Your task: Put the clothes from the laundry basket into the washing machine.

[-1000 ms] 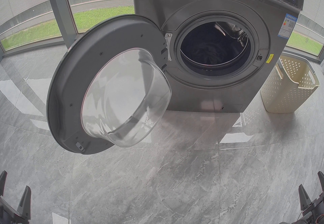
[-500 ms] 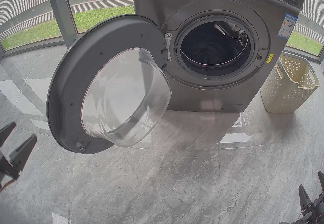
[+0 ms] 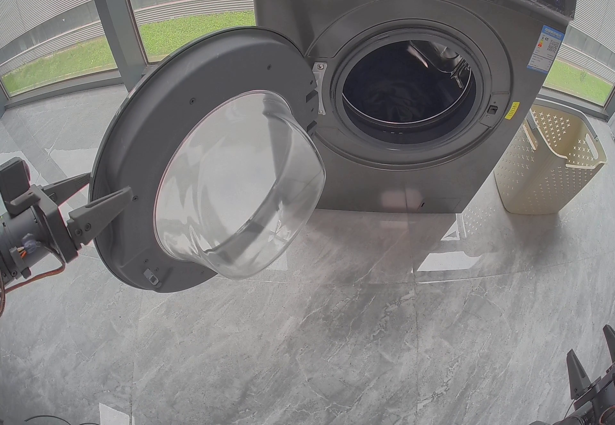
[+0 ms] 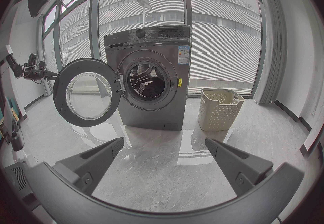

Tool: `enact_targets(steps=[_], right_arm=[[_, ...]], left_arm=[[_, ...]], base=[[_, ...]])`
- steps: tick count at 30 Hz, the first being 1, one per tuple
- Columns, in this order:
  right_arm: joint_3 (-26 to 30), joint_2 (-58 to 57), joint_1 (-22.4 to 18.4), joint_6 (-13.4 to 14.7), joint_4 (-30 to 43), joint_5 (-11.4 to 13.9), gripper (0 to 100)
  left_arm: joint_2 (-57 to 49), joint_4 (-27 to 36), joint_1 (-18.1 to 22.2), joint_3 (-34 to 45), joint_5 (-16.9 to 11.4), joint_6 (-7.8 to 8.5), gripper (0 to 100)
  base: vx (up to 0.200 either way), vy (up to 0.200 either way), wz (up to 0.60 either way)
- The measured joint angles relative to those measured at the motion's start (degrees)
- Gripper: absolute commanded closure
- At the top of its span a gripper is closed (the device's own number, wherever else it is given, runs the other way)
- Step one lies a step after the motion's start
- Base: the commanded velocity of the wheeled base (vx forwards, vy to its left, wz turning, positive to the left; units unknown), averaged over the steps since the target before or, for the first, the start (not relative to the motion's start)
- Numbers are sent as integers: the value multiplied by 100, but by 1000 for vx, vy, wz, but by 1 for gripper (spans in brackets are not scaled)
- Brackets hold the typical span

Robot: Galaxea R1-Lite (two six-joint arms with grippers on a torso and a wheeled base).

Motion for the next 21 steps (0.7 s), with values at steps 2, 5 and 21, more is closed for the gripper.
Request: enact_targets(steps=[2, 5, 21], right_arm=[[0, 0, 0, 0, 0, -2, 0], [0, 0, 2, 2, 0, -2, 0], [0, 5, 2, 5, 0, -11, 0]], left_arm=[[74, -5, -155, -11, -2, -41, 0], [135, -18, -456, -24, 6, -127, 0], [-457, -18, -1855, 428, 88, -660, 0]], base=[[0, 0, 0], [0, 0, 0], [0, 0, 0]])
